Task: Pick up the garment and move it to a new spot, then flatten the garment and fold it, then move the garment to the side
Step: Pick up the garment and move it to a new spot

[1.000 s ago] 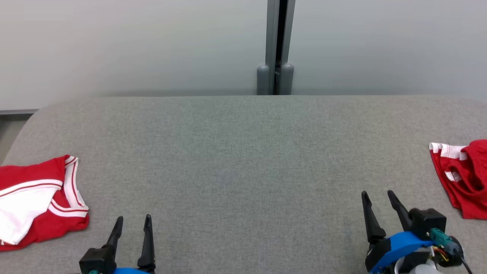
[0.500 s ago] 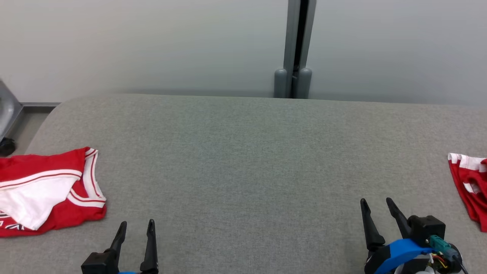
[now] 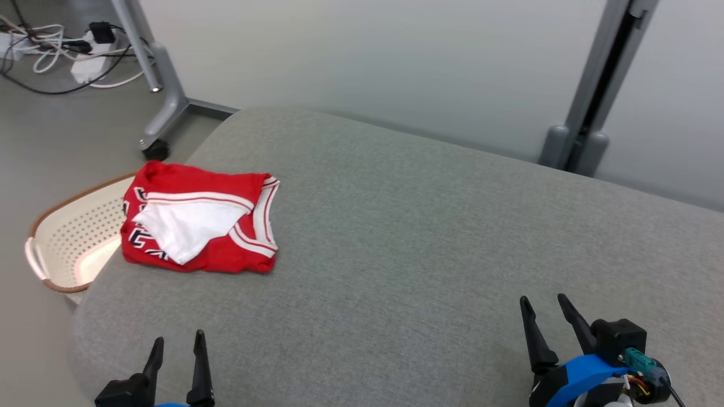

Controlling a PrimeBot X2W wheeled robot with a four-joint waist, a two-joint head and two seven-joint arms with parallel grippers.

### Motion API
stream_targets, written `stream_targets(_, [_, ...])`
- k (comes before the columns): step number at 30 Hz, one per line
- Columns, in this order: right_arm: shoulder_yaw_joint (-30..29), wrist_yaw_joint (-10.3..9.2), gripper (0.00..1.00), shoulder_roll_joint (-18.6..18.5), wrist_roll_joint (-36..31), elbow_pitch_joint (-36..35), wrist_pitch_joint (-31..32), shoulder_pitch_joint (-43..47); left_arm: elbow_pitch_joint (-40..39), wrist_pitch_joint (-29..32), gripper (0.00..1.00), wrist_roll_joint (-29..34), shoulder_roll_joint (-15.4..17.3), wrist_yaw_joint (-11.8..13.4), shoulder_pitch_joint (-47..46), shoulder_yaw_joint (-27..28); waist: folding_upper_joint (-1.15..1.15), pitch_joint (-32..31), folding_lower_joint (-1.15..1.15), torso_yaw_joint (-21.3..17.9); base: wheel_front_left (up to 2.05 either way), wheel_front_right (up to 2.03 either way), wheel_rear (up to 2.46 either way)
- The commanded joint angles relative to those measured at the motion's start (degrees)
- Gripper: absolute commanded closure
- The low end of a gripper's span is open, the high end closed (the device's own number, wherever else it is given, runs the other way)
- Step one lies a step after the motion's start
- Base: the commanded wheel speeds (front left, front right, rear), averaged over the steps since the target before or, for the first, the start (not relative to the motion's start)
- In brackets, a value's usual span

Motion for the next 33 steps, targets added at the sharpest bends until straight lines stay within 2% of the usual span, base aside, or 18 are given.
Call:
stream_targets(1, [0.3, 0.0, 0.0, -0.1, 0.3, 0.1, -0.2, -0.6, 0.0, -0.2, 0.0, -0.3, 0.0, 0.2, -0.2, 0.6, 0.0, 2.3, 0.0, 3.4, 0.0, 0.0, 0.0])
stream_targets(8, [2.9, 0.0, 0.0, -0.2, 1.3, 0.6, -0.2, -1.5, 0.7, -0.2, 0.0, -3.5, 0.0, 0.0, 0.9, 3.0, 0.0, 2.6, 0.0, 7.9, 0.0, 0.0, 0.0])
stream_targets(13, [3.5, 0.0, 0.0, -0.2, 0.5, 0.4, -0.2, -2.2, 0.9, -0.2, 0.0, -6.4, 0.0, -0.4, -1.1, 4.3, 0.0, 4.0, 0.0, 8.0, 0.0, 0.0, 0.0])
stream_targets(17, [3.7, 0.0, 0.0, -0.2, -1.3, -0.3, -0.2, -3.6, 2.9, -0.2, 0.0, -9.6, 0.5, -0.4, -4.9, 3.0, 0.0, 6.8, 0.0, 6.8, 0.0, 0.0, 0.0])
stream_targets(24, [3.7, 0.0, 0.0, -0.2, -4.9, -2.8, -0.2, -7.1, 7.9, -0.1, 0.0, -17.5, 6.4, -0.4, -15.9, -0.6, 0.0, 13.5, 0.0, 4.2, 0.0, 0.0, 0.0])
stream_targets(28, [4.2, 0.0, 0.0, -0.2, -6.4, -4.3, -0.2, -9.1, 12.2, -0.2, 0.0, -21.6, 11.2, -0.4, -23.5, -4.7, 0.0, 17.1, 0.0, 2.8, 0.0, 0.0, 0.0])
stream_targets(33, [4.3, -0.01, 0.0, -0.2, -8.1, -4.1, -0.1, -11.1, 16.7, 0.2, 0.0, -28.2, 15.4, -0.5, -30.6, -10.8, 0.0, 20.6, 0.0, 1.0, 0.0, 0.0, 0.0])
